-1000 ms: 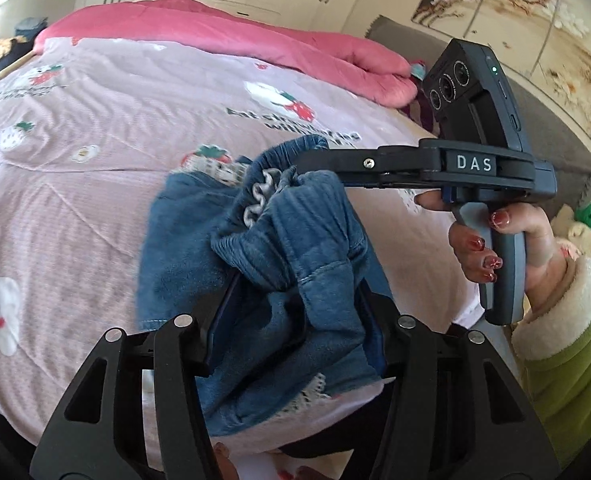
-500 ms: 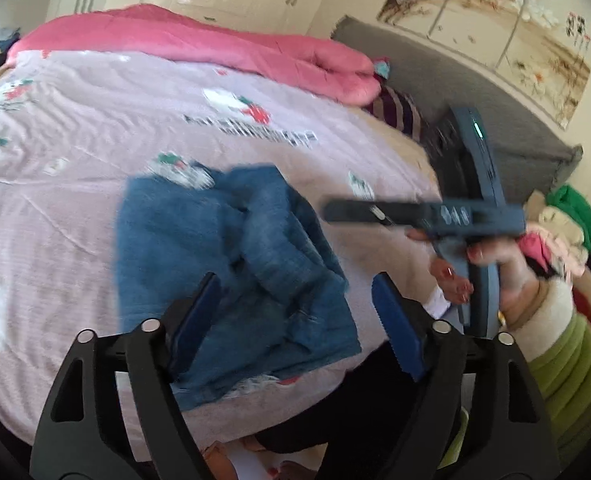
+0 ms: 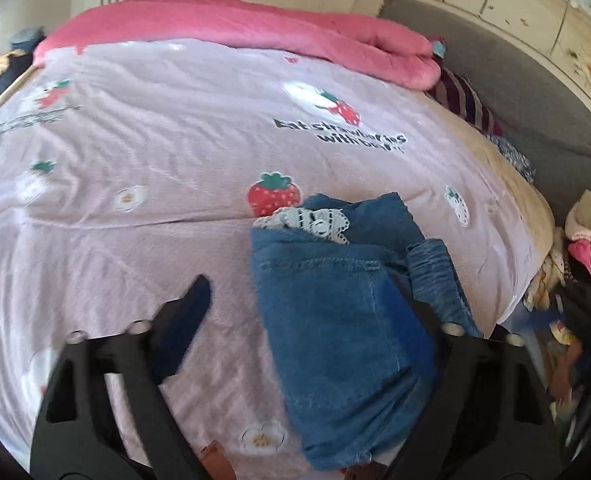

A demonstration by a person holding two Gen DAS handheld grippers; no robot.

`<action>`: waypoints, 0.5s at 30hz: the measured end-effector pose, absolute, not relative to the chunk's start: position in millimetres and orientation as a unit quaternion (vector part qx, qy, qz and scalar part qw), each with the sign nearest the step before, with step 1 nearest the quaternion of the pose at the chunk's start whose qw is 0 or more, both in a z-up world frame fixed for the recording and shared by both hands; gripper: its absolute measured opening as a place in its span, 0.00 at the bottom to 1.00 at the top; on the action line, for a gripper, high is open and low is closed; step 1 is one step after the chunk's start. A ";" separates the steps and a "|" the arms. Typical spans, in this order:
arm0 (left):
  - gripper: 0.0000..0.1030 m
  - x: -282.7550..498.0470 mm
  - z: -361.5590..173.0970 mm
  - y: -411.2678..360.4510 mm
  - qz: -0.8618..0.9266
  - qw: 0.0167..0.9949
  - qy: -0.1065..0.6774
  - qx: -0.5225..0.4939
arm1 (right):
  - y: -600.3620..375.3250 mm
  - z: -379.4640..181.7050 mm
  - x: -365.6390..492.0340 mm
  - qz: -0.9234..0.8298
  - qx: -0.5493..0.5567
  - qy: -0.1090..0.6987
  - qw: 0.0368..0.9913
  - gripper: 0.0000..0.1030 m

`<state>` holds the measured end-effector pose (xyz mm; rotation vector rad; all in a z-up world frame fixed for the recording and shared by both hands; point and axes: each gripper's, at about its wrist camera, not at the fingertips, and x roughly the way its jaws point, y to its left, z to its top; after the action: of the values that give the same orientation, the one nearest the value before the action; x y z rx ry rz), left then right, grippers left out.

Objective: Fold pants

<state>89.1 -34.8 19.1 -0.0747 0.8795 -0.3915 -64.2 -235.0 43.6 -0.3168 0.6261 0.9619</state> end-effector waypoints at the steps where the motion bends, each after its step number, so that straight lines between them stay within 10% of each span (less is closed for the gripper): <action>1: 0.66 94.4 17.0 -42.4 -0.199 0.881 0.428 -0.022 | -220.6 39.0 -72.1 0.462 -0.187 0.287 0.818 0.73; 15: 0.54 129.2 -17.7 -64.3 -0.215 0.853 0.475 0.015 | -140.3 -10.4 -51.9 0.443 -0.405 0.259 0.757 0.39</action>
<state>129.2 -64.3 -17.7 0.0314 0.9989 -0.4515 -51.9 -140.3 -10.4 -0.8818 0.5651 0.9661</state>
